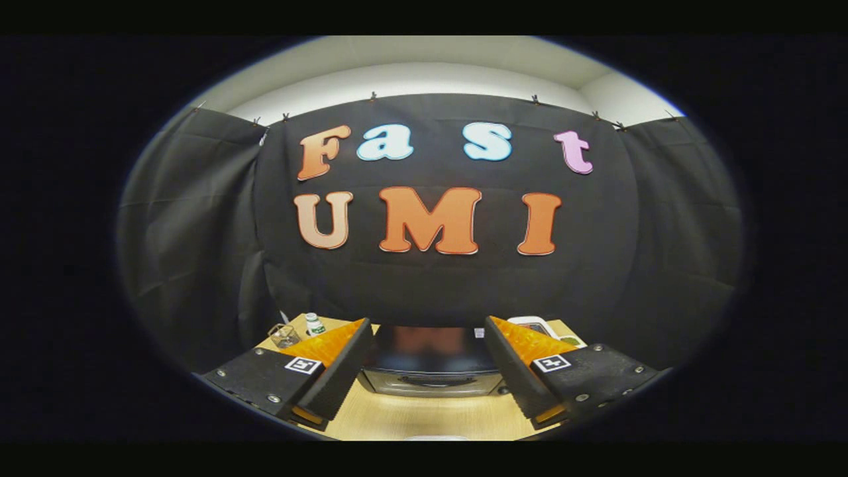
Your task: Open the toaster oven, put the food inside, and close the toaster oven door.
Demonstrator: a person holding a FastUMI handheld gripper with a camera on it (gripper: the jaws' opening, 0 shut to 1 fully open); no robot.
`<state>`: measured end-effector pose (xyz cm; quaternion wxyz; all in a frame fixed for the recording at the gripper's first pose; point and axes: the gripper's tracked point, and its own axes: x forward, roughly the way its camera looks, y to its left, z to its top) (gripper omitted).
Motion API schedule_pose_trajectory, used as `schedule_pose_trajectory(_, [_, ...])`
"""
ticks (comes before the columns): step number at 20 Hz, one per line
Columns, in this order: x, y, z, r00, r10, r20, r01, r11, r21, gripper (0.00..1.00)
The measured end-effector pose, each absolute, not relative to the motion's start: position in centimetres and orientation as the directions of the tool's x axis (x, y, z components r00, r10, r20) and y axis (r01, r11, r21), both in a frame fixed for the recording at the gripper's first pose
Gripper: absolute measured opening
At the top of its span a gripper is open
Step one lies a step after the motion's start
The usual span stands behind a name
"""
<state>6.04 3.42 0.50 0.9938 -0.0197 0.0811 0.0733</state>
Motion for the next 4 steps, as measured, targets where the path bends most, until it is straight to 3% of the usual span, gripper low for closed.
schedule_pose_trajectory(4, [5.99, 2.29, 0.42, 0.977, 0.138, -0.16, -0.143, 0.989, -0.024, 1.0])
